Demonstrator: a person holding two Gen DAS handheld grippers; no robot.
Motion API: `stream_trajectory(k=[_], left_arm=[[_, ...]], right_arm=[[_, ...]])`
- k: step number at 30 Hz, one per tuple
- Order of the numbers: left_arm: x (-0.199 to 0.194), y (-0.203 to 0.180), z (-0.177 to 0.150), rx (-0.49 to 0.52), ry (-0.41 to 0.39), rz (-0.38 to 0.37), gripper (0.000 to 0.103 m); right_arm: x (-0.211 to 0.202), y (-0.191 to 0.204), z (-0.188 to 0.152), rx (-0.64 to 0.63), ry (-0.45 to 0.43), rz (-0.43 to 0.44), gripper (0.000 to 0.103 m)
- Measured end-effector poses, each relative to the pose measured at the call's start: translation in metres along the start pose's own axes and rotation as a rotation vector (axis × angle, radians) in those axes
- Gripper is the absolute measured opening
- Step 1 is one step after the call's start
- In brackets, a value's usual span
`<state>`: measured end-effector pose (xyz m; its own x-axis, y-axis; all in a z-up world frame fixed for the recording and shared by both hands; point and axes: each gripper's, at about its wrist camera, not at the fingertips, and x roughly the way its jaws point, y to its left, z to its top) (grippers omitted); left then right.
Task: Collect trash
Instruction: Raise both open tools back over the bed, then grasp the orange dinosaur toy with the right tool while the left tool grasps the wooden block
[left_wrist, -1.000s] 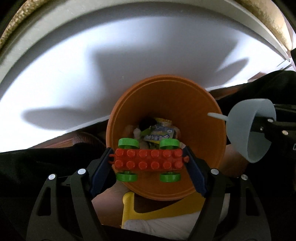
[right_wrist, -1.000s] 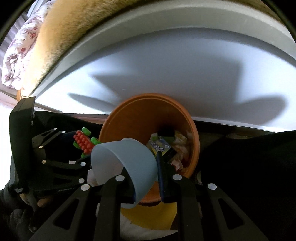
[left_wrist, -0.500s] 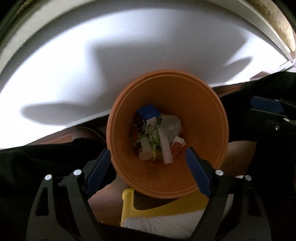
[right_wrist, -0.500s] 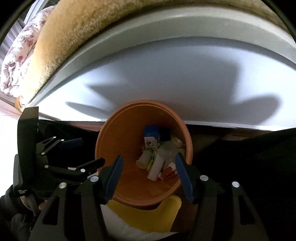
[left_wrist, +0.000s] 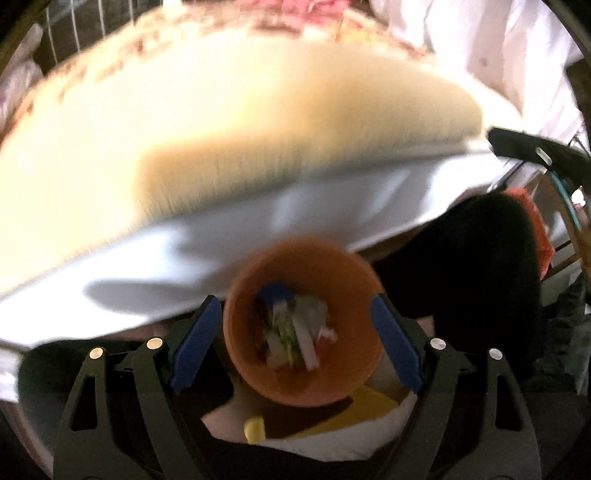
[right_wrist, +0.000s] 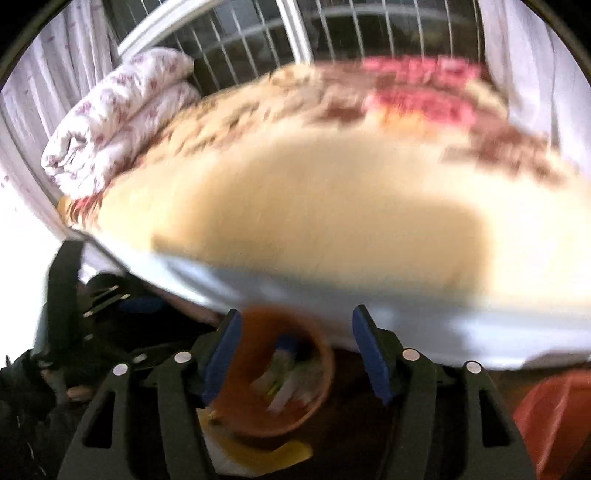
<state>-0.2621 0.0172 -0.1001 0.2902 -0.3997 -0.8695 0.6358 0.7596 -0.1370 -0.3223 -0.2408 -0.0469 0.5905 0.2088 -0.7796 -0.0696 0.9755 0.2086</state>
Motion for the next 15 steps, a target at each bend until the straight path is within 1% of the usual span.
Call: stream_trajectory(k=[2, 4, 6, 7, 9, 11, 15], left_arm=[[-0.01, 0.0, 0.012, -0.002, -0.04, -0.002, 0.081], [-0.017, 0.002, 0.025, -0.007, -0.071, -0.006, 0.081], [-0.02, 0.006, 0.039, -0.02, -0.089, 0.001, 0.081], [-0.02, 0.007, 0.045, -0.026, -0.091, 0.001, 0.081], [-0.018, 0.012, 0.055, -0.044, -0.09, -0.001, 0.081], [-0.014, 0.016, 0.064, -0.065, -0.085, -0.018, 0.081], [-0.011, 0.019, 0.078, -0.073, -0.083, -0.009, 0.081]], right_arm=[[-0.004, -0.018, 0.033, -0.044, -0.045, -0.05, 0.066], [-0.001, -0.033, 0.057, -0.068, -0.053, -0.06, 0.07], [0.014, -0.051, 0.087, -0.109, -0.058, -0.09, 0.074], [0.026, -0.059, 0.105, -0.139, -0.037, -0.111, 0.077], [0.048, -0.068, 0.127, -0.188, -0.026, -0.155, 0.077], [0.072, -0.081, 0.152, -0.25, 0.017, -0.147, 0.077], [0.106, -0.099, 0.173, -0.302, 0.071, -0.108, 0.078]])
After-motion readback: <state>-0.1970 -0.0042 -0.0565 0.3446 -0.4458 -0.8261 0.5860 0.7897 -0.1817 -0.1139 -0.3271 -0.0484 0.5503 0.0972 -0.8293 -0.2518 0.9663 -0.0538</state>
